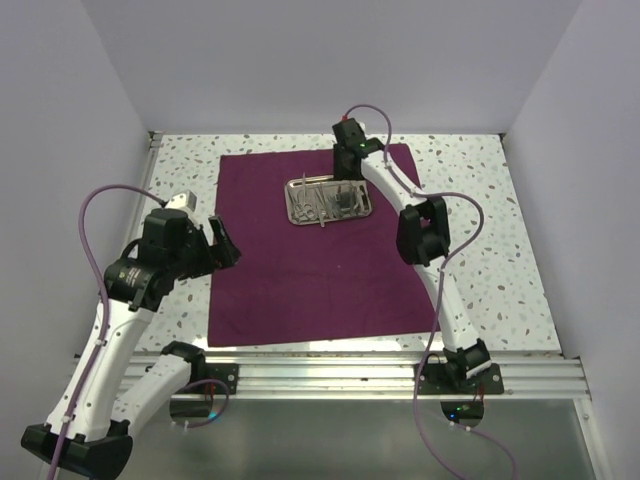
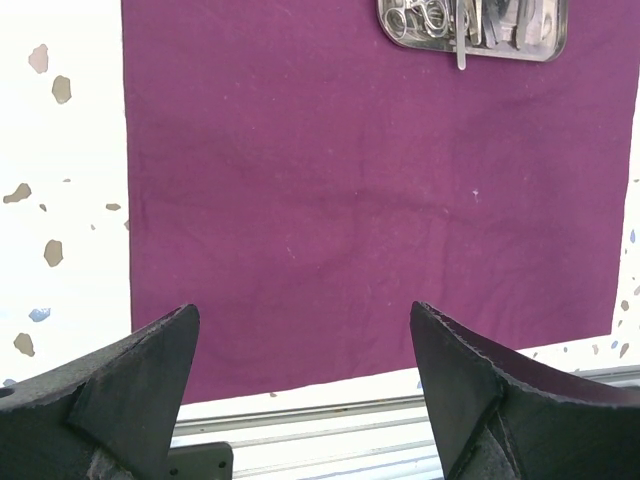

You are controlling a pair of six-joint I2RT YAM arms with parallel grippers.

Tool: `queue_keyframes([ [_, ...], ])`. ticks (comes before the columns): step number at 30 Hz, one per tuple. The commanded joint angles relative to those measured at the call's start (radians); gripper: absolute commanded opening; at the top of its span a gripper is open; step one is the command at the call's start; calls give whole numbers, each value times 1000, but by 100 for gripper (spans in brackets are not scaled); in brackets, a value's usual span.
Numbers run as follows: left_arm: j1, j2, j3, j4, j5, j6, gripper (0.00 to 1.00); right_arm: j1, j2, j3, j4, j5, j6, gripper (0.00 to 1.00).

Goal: Open and lay out the surgical kit
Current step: Pick up the medical item from the container.

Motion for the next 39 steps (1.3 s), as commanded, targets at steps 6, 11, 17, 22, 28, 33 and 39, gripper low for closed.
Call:
queue_keyframes([
  [6,-3,42,-9,4,-14,-5,90,-22,40,75,26,17,-7,50],
  [11,-3,73,-9,21,-12,15,90,-22,86,119,4,21,2,47],
  [17,-3,119,-12,53,-15,37,90,-19,111,130,-17,23,10,36],
  [22,-3,148,-18,74,-14,47,90,-19,131,135,-108,41,19,24],
  [28,-4,173,-13,85,-14,64,90,-19,154,121,-220,-14,38,5],
  [33,-3,194,-3,97,-9,72,90,-20,172,106,-240,-42,48,0],
  [39,-3,196,16,101,-6,76,90,-20,92,77,-179,-57,39,0],
])
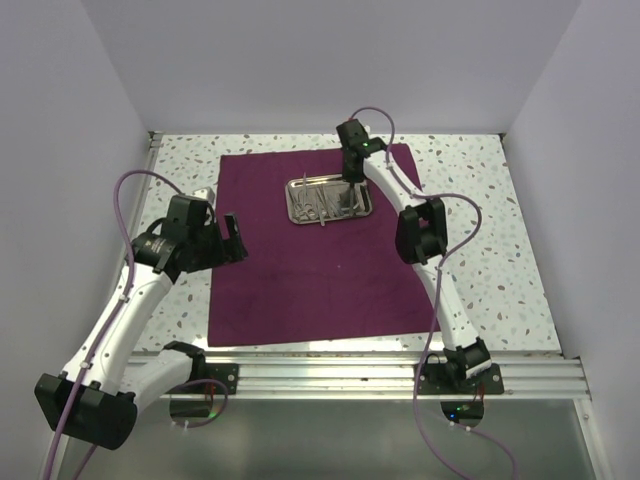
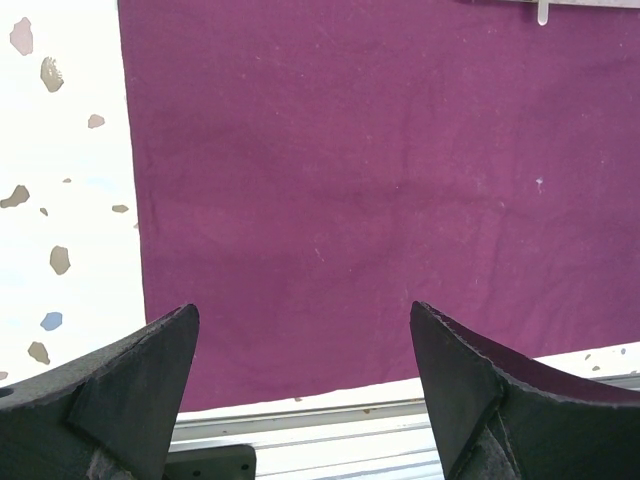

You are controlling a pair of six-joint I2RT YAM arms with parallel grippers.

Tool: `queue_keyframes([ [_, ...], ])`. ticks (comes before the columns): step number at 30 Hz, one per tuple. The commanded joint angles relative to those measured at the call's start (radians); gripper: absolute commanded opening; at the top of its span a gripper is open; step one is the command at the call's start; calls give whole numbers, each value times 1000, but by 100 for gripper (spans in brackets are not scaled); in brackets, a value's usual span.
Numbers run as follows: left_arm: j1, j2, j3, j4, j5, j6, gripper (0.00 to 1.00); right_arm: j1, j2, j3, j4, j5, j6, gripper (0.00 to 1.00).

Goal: Open and lay out the surgical kit
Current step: Pick up the medical item from the container.

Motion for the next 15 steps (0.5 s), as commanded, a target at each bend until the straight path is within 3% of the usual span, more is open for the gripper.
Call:
queue_keyframes([
  [1,-3,-10,32,54,0,22,90,3,-21,-48,-83,-56,-5,0],
  [8,-3,-34,20,83,13,5,90,-16,-224,-48,-94,-93,9,0],
  [15,-3,-19,28,150,19,10,90,-17,-529,-394,-37,-118,20,0],
])
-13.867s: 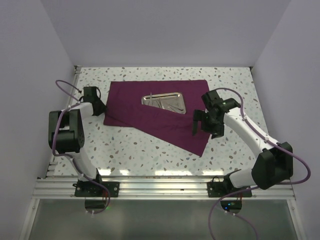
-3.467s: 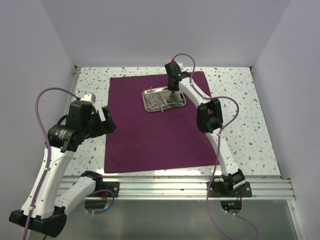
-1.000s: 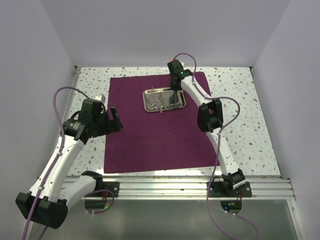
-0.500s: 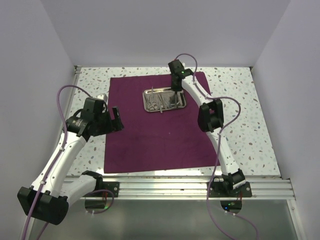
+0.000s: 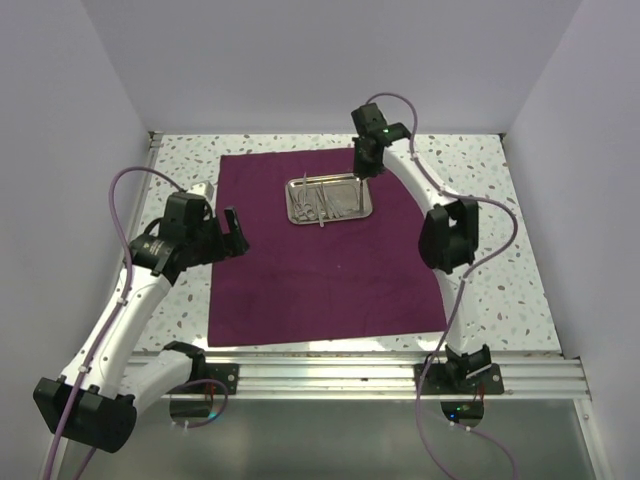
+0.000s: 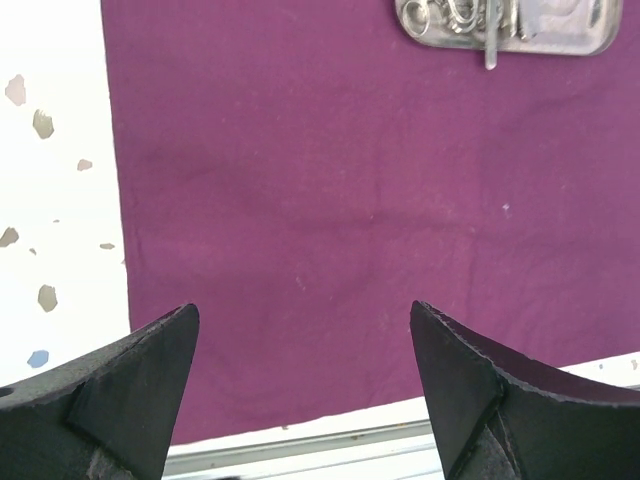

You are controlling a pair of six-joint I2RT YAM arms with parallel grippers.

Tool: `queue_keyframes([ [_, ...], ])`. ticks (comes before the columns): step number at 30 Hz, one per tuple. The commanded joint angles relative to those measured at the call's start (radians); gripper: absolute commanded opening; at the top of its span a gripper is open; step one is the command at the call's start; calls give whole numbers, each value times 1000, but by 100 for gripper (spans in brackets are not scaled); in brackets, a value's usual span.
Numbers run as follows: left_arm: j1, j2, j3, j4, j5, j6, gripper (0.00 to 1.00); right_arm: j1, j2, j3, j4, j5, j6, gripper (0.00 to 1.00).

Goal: Open and lay out the surgical kit
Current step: Pick up the medical item from the container, then place the medical item in the surgical kit.

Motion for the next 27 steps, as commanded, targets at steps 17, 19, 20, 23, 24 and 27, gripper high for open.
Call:
queue_keyframes([
  [17,-7,131,29,274,87,10,90,1,-822,-1192,310,-13,23,0],
  [19,-7,126,33,273,85,10,90,0,-830,-1222,326,-25,26,0],
  [20,-9,125,33,270,85,12,90,1,-828,-1219,326,-25,28,0],
  [23,-9,111,30,253,74,23,90,0,-810,-1184,272,-12,34,46],
  [24,-9,108,29,241,71,27,90,0,-808,-1160,260,-8,34,70],
  [27,-9,79,18,218,42,41,90,0,-816,-1100,214,18,36,89],
])
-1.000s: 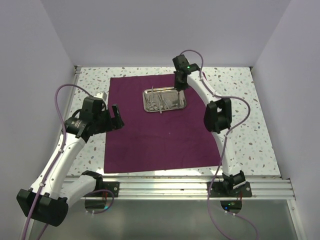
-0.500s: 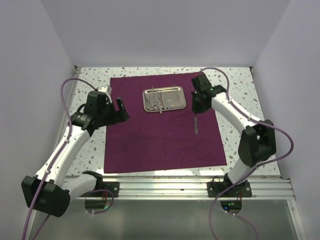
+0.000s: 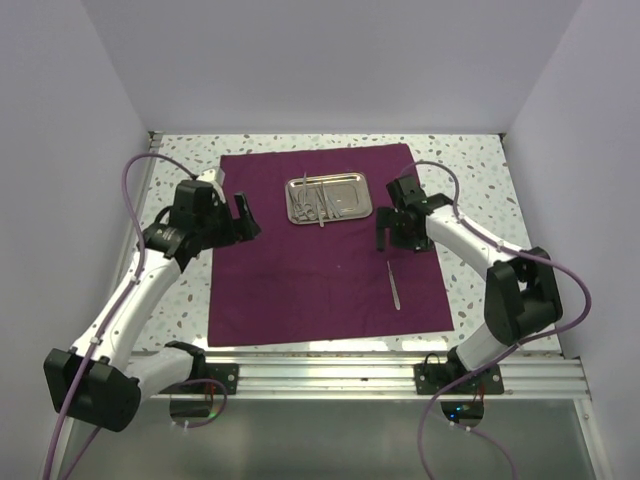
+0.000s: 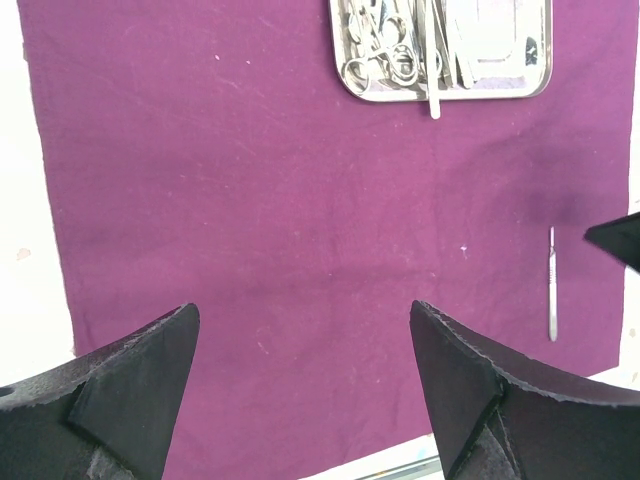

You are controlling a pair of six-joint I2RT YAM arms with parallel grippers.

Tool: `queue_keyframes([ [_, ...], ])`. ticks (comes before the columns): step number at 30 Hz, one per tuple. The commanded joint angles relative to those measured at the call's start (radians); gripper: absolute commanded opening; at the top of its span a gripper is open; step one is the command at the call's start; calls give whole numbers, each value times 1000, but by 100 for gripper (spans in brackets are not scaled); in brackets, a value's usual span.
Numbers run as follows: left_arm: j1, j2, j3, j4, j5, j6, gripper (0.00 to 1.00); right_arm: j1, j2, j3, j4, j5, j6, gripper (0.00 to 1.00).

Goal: Open and lay out the surgical kit
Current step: Place the medical item in the surgical kit, then pick up the medical item from the container.

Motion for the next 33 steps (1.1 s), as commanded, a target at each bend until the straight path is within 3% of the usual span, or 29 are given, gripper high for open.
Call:
queue_keyframes([
  [1,-7,-52,12,3,-28,41,90,-1,-42,110,-18,28,6,89],
  [7,-7,-109,-49,-44,-81,52,90,4,42,312,8,-44,4,88],
  [12,-7,-159,-90,-110,-201,64,90,25,272,544,58,-96,-8,82],
  [15,-7,-164,-103,-145,-254,74,90,28,430,697,80,-128,-6,67],
  [16,-5,-164,-103,-153,-256,74,90,34,470,740,80,-135,-3,55],
  [19,-5,-164,-101,-167,-254,78,90,50,619,901,88,-148,0,43],
  [26,-5,-186,-118,-153,-240,77,90,87,874,1272,48,-119,6,41],
  [33,-5,-198,-124,-149,-245,71,90,107,980,1368,62,-101,41,41],
])
